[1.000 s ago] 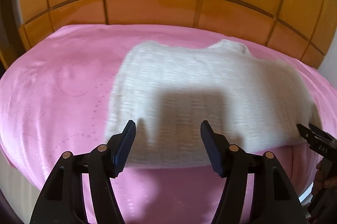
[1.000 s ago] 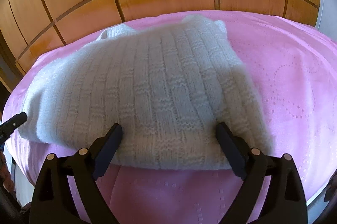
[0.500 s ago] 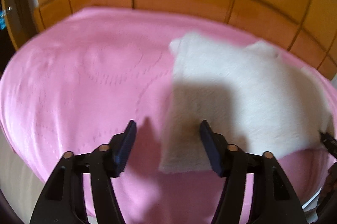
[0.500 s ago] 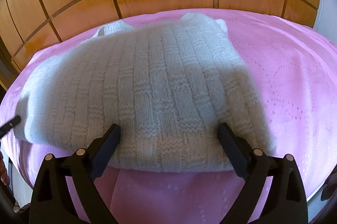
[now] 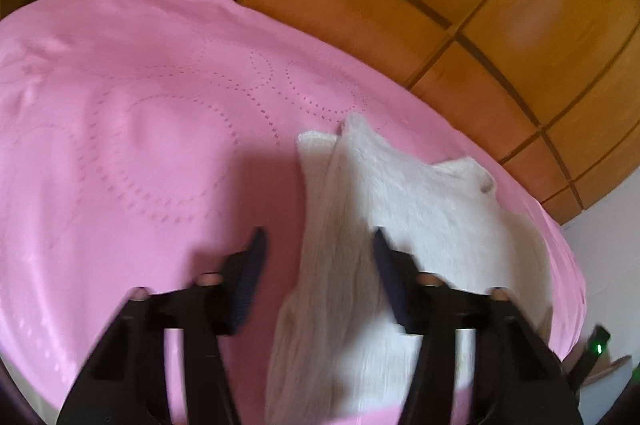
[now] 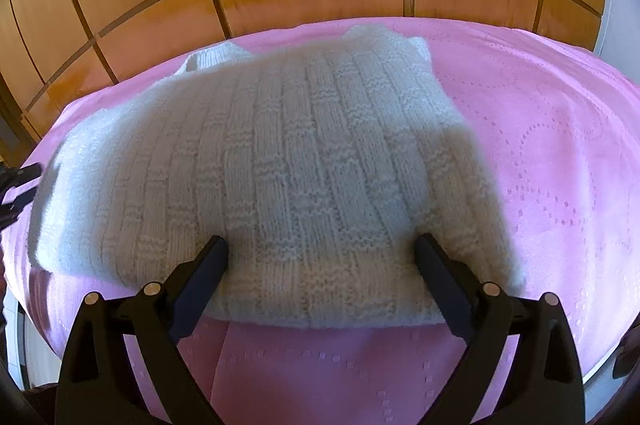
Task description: Fold small clothes
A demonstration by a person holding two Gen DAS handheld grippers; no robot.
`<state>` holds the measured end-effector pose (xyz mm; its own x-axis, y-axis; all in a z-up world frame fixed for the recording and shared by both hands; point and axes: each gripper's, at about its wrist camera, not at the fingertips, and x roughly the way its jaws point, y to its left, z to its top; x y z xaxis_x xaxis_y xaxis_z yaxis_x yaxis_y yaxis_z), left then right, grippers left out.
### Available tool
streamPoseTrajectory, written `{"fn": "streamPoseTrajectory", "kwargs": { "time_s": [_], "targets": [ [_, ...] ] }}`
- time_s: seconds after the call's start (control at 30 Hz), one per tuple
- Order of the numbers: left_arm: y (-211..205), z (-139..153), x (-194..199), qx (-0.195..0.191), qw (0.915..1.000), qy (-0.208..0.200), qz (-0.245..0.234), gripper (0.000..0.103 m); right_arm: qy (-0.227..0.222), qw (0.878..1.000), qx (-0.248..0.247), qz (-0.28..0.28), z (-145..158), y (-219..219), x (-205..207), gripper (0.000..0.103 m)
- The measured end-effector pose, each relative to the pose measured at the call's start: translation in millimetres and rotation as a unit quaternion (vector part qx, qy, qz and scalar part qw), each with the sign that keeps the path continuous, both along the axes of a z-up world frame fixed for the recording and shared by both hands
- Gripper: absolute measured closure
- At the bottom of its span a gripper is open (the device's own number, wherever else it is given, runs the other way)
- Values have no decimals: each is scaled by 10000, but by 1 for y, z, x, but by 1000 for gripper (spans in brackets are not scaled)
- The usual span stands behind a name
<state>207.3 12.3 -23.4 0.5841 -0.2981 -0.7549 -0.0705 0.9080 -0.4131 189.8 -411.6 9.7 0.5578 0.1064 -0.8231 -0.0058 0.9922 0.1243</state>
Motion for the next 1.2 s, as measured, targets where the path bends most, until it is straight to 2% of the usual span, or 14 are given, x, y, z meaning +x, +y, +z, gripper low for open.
{"fn": "streamPoseTrajectory", "kwargs": {
  "time_s": [0.03,0.1,0.23,0.33,0.4,0.43,0.47,0.53,0.63,0.83,0.93,1.03,1.1,1.2],
  "targets": [
    [-4,-6,9,140,9998,138,4,71,-10,10000,9,6,0,-1,0,8],
    [-11,-26,20,503,9976,436,194,72,-26,10000,29,22,0,-1,-1,8],
    [-32,-20,12,1243,9918,201,242,72,33,9999,98,93,2,-4,-2,8],
    [-44,-3,-1,1551,9875,-11,271,70,105,9991,373,182,16,-9,-1,10],
    [-49,8,-11,1569,9871,-191,249,59,-77,9975,689,163,32,-18,0,12],
    [-52,13,-17,1552,9871,-322,247,49,-183,9968,763,118,39,-22,1,12],
    [-53,17,-21,1560,9866,-405,237,48,-268,9961,840,61,46,-29,5,12],
    [-62,22,-30,1671,9844,-542,115,48,-345,9941,1027,-103,51,-43,15,12],
    [-80,25,-39,1728,9830,-615,-115,48,-313,9937,999,-410,45,-64,37,12],
    [-107,23,-47,1812,9803,-655,-427,48,96,9917,1108,-647,16,-94,67,11],
    [-111,19,-48,1833,9796,-645,-506,48,318,9860,1536,-564,2,-104,66,11],
    [-117,15,-48,1857,9792,-590,-560,48,291,9834,1740,-418,1,-107,55,17],
    [-120,13,-48,1865,9791,-563,-593,48,357,9789,1986,-321,1,-107,49,29],
    [-124,13,-47,1869,9787,-567,-626,48,471,9747,2182,-138,0,-107,41,33]
  ]
}}
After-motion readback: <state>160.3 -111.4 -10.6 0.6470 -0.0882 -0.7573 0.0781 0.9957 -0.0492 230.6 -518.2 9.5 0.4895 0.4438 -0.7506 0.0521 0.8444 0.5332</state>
